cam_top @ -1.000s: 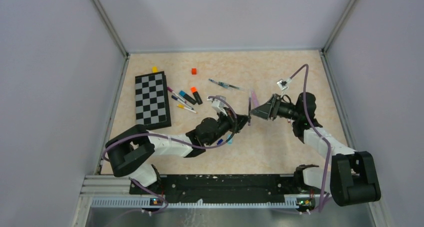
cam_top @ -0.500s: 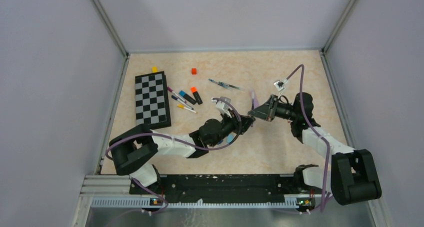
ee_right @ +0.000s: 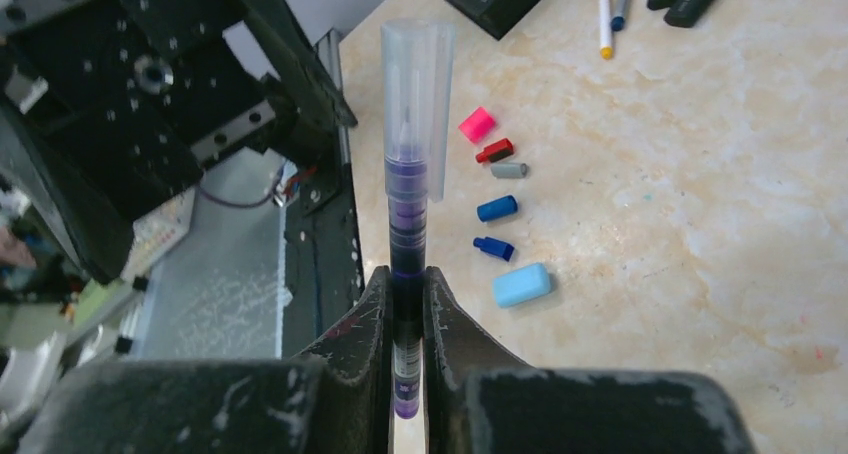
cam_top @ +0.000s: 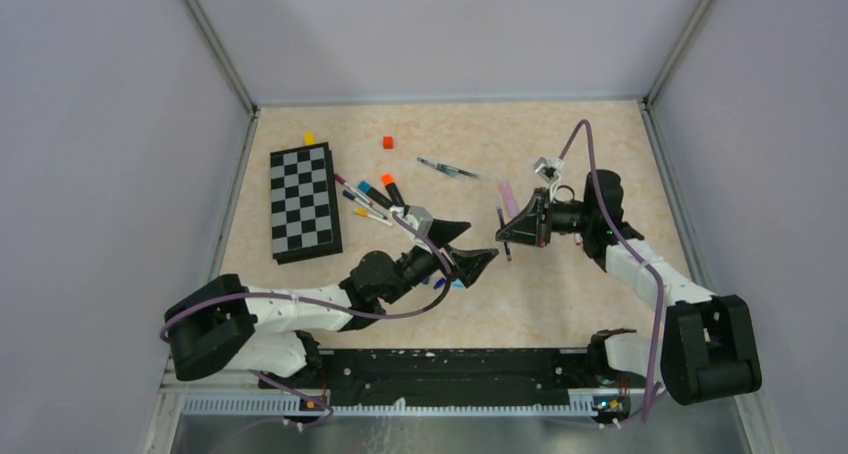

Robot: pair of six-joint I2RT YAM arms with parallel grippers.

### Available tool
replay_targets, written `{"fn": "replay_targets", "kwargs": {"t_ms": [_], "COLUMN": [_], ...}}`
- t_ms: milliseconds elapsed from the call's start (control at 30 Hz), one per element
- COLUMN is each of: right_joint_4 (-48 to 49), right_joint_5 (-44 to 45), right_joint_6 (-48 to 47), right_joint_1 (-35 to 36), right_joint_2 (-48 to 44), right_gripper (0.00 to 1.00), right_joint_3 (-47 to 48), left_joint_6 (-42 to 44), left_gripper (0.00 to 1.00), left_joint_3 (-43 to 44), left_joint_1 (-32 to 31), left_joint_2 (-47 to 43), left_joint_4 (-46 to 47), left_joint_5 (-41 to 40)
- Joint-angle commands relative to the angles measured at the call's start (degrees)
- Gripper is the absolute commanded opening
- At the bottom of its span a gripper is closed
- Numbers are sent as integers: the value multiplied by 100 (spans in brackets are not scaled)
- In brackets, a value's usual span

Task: Open the pen caps
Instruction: Pick up the pen from the center of the board.

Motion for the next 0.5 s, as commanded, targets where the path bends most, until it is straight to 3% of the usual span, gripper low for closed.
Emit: {"fn": "replay_targets", "kwargs": {"t_ms": [0,300,467], "right_joint_4": [-1349,-1802,-2016], "right_joint_5": [-976,-1288,-1257], "right_joint_6": [-1825,-2515,-2639], "right_joint_1": [65,75,88], "right_joint_2": [123,194,227], "right_gripper": [0,0,0], "right_joint_3": [455,480,497], "left_joint_6": [394,-483,-1393], "left_gripper": [99,98,86], "left_joint_3": [-272,28,495], "left_joint_1": [92,524,676], "left_joint_2": [-457,-365,68], "left_joint_4": [265,-75,-511], "left_joint_5": [166,1076,756]}}
